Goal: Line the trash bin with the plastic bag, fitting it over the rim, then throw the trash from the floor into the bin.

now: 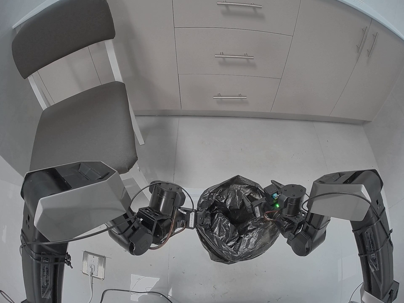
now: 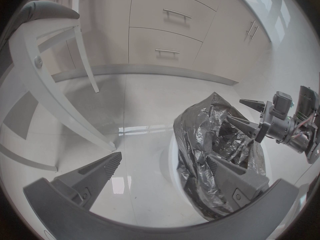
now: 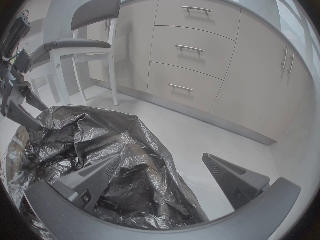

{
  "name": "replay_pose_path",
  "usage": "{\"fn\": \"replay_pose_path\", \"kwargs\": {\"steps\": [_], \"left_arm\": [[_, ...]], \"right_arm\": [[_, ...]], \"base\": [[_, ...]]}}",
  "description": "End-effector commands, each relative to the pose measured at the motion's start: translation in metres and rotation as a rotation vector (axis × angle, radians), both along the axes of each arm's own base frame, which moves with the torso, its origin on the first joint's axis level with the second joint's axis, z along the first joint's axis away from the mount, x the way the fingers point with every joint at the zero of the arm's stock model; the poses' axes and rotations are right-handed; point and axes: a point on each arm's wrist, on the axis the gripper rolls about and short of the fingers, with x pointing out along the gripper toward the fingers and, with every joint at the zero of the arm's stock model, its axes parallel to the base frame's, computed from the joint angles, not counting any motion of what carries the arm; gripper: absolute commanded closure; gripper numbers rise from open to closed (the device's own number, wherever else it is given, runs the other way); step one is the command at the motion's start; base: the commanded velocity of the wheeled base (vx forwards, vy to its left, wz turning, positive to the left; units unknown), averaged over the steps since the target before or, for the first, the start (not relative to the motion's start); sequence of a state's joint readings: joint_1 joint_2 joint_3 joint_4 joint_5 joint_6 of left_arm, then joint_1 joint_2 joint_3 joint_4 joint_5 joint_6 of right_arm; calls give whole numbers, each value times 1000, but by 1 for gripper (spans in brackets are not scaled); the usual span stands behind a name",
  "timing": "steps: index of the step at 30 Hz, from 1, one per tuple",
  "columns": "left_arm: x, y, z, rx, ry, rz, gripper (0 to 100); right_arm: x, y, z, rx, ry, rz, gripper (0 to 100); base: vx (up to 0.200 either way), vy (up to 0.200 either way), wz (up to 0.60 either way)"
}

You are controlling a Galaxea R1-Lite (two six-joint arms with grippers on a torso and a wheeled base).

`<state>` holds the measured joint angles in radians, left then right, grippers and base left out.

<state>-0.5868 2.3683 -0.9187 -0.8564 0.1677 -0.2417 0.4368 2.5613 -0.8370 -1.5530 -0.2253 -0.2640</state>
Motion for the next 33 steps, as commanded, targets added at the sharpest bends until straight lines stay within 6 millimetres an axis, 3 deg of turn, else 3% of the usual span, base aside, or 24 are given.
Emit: {"fn": "replay_pose_path", "kwargs": {"steps": [1,12,13,16,17,20,23,28,33], "left_arm": [[13,4,-7,16,-11,19,0],[19,10,-10,21,-16,34,0],[17,10,-12,22,-10,35,0],[15,10,-12,23,-6,34,0],[14,10,-13,24,-3,33,0],[14,10,-12,22,-4,34,0],[15,10,-11,19,-7,34,0],[15,10,-11,19,-7,34,0],[15,10,-13,22,-4,34,0]], "right_arm": [[1,0,0,5,-14,0,0],[-5,3,-1,3,2,21,0],[-24,14,-4,-11,47,81,0],[-40,23,-4,-14,81,151,0],[-57,34,0,18,112,213,0],[-72,44,6,66,143,274,0],[-101,61,9,89,195,378,0],[-122,76,3,87,238,439,0],[-127,81,-6,81,259,452,0]], "base": [[0,0,0],[0,0,0],[0,0,0],[0,0,0],[0,0,0],[0,0,0],[0,0,0],[0,0,0],[0,0,0]]}}
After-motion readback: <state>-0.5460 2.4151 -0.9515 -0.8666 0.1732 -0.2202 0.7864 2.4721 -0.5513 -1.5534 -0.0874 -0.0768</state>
